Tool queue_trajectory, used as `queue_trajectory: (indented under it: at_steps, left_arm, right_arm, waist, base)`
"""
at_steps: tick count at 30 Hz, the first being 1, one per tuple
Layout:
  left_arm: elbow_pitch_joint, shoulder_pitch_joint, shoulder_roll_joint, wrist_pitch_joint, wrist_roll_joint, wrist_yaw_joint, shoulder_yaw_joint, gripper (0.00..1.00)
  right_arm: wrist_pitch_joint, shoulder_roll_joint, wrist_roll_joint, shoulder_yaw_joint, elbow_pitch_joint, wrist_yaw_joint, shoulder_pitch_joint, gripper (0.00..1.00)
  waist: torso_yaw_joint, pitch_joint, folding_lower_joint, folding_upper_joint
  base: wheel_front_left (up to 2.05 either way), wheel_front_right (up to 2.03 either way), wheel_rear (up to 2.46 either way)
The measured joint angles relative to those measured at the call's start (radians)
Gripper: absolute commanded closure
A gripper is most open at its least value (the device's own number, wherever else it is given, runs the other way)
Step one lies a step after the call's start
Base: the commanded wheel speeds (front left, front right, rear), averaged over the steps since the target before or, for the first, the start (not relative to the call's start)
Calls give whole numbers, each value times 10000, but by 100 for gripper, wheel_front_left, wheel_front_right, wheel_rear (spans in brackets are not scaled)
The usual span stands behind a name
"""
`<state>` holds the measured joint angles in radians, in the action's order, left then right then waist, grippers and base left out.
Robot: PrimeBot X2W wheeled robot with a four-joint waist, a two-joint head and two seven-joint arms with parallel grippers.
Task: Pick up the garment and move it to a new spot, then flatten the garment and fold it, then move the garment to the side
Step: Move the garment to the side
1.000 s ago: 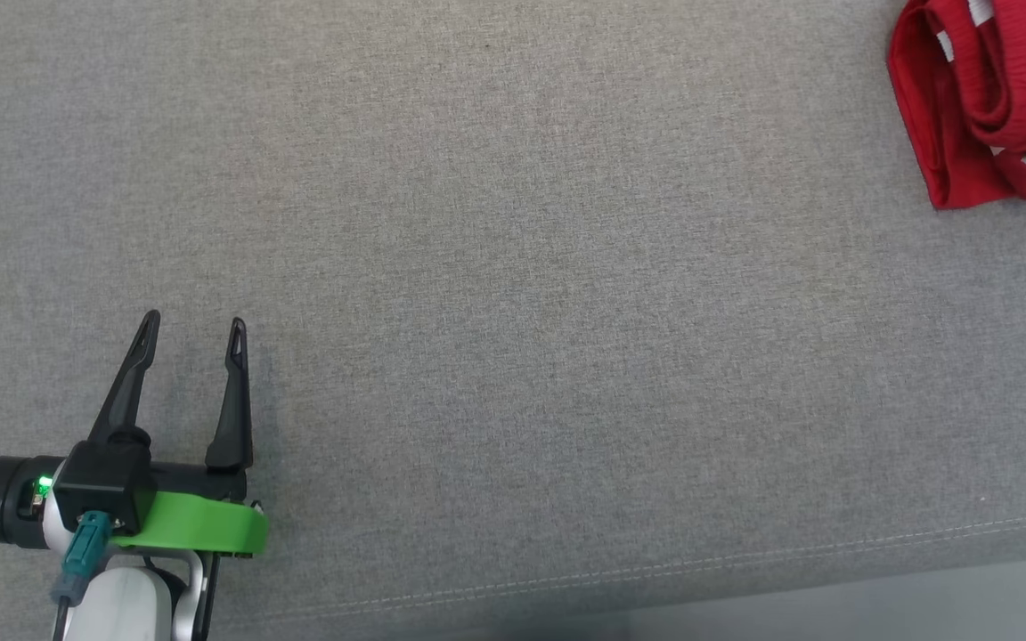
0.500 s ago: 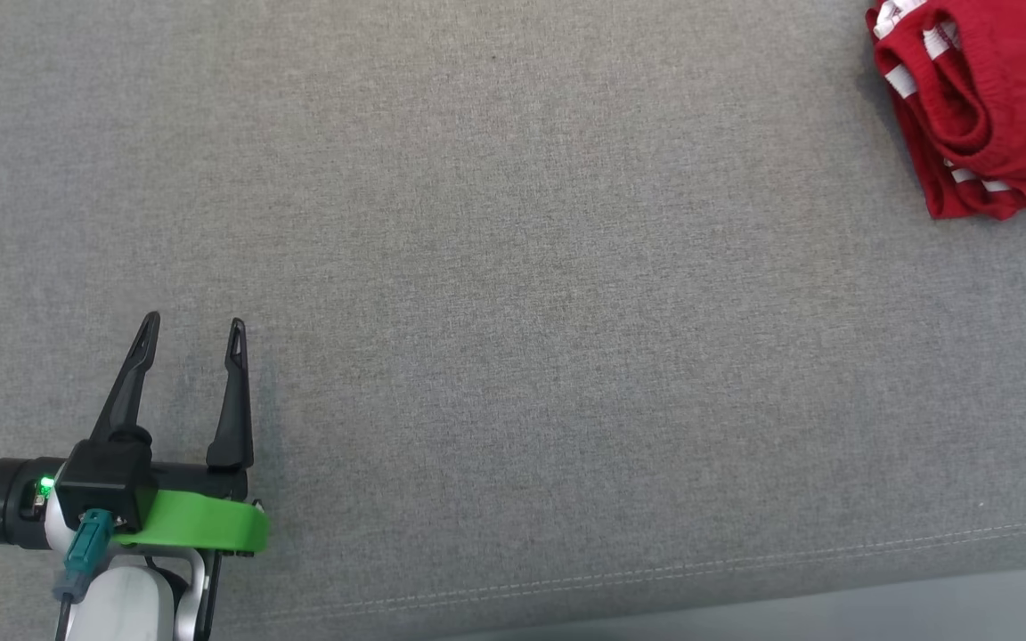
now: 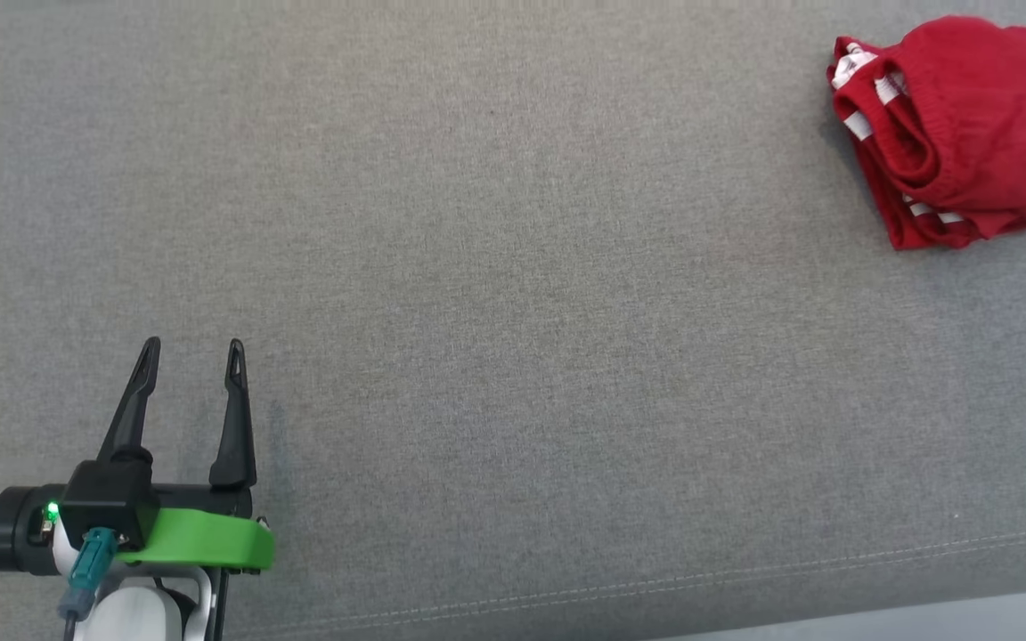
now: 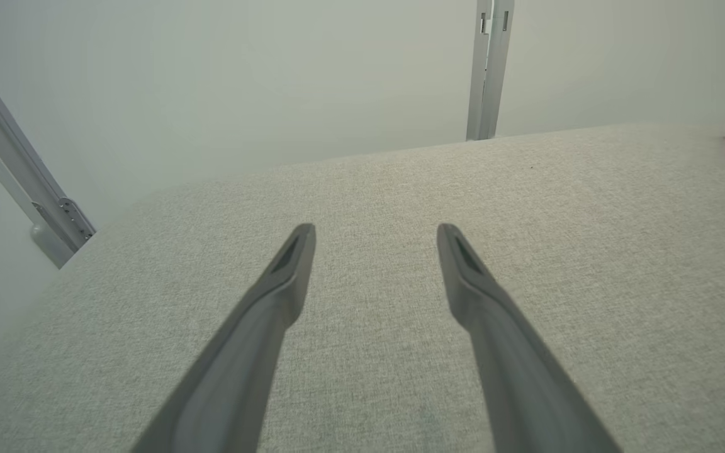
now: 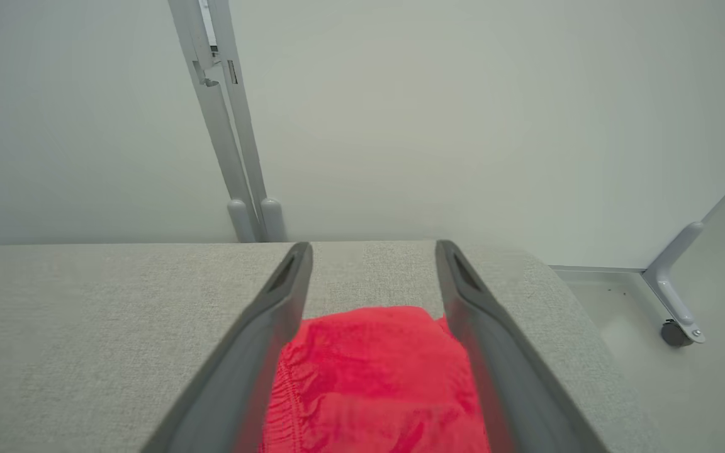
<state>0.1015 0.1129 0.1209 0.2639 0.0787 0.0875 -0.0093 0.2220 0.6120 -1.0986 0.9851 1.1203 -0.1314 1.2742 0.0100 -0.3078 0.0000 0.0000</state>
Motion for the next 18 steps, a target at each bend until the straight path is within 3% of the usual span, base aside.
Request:
queue_trajectory:
  at_steps: [6, 9, 10, 18]
  left_arm:
    - [19, -337, -138, 0, 71, -94, 54, 0]
    - [19, -458, -180, 0, 71, -100, 65, 0]
    - [15, -505, -180, 0, 69, -100, 104, 0]
    - [-52, -882, -255, 0, 71, -217, 360, 0]
  right_arm:
    - [385, -587, 42, -552, -817, 2, -638, 0]
    - [401, -713, 598, -1498, -1590, 0, -859, 0]
    - [405, -846, 1101, -2174, -2038, 2, -1311, 0]
    - [408, -1538, 3083, -4813, -3969, 2, -3753, 0]
  waist:
    - [9, 566, 0, 0]
    - [20, 817, 0, 0]
    - [25, 970, 0, 0]
    - [-50, 1593, 0, 0]
  base:
    - [0, 0, 0]
    - [0, 0, 0]
    - [0, 0, 0]
    - [0, 0, 0]
